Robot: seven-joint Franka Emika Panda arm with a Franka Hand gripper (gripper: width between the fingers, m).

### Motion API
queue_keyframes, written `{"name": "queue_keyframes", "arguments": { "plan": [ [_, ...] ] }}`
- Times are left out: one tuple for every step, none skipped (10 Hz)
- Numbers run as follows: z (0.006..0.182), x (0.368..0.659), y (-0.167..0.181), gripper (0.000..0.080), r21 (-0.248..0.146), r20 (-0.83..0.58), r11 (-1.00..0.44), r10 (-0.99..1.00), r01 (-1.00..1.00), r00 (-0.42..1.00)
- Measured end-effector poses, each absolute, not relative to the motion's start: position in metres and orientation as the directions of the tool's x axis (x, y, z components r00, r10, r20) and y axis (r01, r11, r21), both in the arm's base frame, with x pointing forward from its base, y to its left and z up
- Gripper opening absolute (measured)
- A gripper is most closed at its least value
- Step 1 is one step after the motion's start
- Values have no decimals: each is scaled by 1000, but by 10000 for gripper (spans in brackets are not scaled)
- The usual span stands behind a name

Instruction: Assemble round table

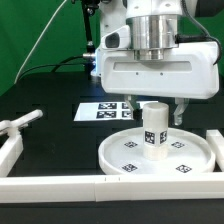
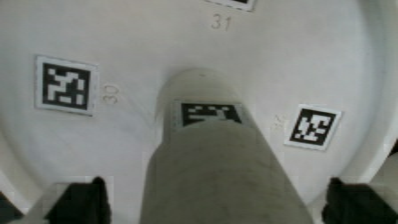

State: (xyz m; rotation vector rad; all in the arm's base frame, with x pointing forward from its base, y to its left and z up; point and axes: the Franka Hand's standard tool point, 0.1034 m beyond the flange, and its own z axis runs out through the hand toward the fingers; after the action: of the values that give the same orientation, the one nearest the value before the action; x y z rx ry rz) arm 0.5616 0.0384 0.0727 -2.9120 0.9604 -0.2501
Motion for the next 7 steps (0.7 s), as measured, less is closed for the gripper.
{"name": "queue_keyframes", "arguments": {
  "plan": [
    [91, 563, 39, 628, -126, 122, -811, -584, -571, 803],
    [108, 564, 38, 646, -137, 99, -808, -586, -573, 804],
    [114, 567, 36, 649, -139, 88, -805, -590, -577, 802],
    [110, 567, 36, 649, -136, 95, -806, -590, -576, 802],
    [109, 566, 36, 649, -134, 94, -806, -589, -576, 803],
    [109, 566, 36, 649, -134, 94, -806, -589, -576, 803],
    [108, 566, 36, 649, -133, 93, -806, -589, -576, 803]
  ]
}}
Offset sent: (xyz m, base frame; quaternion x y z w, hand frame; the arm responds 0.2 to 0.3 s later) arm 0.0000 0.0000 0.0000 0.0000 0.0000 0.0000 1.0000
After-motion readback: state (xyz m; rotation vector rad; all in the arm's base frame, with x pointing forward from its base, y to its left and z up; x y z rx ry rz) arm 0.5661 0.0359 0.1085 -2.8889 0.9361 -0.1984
